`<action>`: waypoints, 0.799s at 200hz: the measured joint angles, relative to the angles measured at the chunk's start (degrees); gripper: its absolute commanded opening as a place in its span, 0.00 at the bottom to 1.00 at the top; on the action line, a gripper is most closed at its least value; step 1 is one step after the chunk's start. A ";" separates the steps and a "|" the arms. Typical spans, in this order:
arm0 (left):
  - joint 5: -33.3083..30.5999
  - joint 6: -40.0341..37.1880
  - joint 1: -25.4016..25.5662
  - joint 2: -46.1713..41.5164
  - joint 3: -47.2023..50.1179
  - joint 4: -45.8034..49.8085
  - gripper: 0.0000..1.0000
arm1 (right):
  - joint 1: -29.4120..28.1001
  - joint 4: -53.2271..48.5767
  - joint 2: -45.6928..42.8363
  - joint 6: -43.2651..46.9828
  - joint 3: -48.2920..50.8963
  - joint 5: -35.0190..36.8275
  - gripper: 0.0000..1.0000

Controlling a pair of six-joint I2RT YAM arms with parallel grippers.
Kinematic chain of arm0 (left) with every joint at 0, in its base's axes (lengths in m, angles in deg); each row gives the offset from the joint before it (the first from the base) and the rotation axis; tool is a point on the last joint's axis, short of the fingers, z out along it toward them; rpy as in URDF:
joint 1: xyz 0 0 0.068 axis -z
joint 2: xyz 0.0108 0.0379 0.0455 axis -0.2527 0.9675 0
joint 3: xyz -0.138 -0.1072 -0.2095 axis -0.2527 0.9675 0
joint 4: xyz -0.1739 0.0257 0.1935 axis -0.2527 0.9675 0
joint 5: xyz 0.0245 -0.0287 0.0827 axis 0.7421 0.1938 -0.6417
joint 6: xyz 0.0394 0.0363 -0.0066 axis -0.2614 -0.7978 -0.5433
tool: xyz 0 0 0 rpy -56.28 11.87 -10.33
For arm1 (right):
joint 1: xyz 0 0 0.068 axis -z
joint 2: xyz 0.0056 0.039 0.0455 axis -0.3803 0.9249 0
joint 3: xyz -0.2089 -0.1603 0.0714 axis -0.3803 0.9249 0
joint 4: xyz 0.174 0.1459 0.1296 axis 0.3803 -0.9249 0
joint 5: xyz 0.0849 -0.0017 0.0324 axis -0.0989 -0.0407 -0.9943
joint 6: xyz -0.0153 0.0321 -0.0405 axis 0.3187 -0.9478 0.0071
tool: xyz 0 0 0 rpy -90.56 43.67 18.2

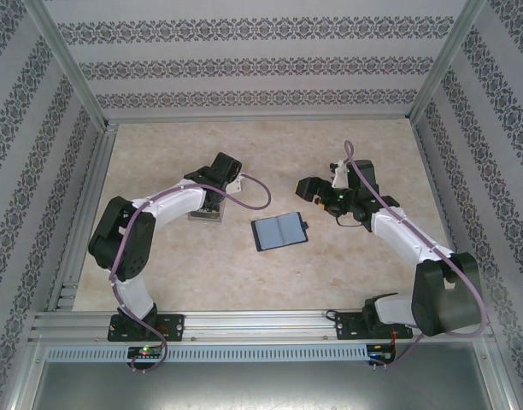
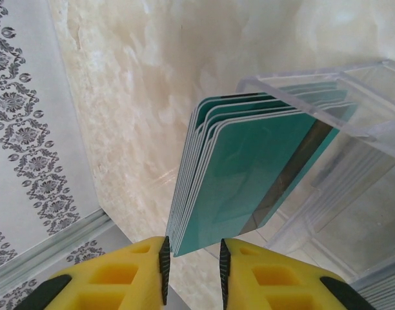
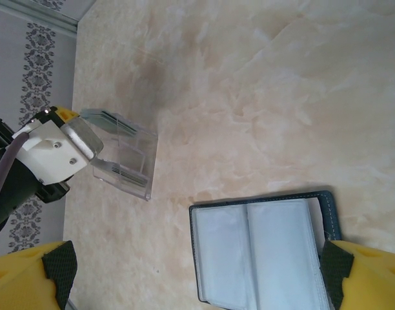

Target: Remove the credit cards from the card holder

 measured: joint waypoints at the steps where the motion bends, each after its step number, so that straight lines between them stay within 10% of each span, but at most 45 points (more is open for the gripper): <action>1: -0.02 0.02 -0.02 0.02 0.00 0.00 0.30 | 0.00 0.00 0.00 0.00 0.02 0.00 0.98; 114: 2.73 19.08 -0.76 -8.26 -2.58 6.47 0.42 | 0.00 -0.98 -1.53 0.70 0.39 1.01 0.98; 160: 4.96 40.94 -0.98 -19.87 -1.55 9.90 0.99 | 0.00 -5.22 -3.87 4.48 -0.22 8.85 0.98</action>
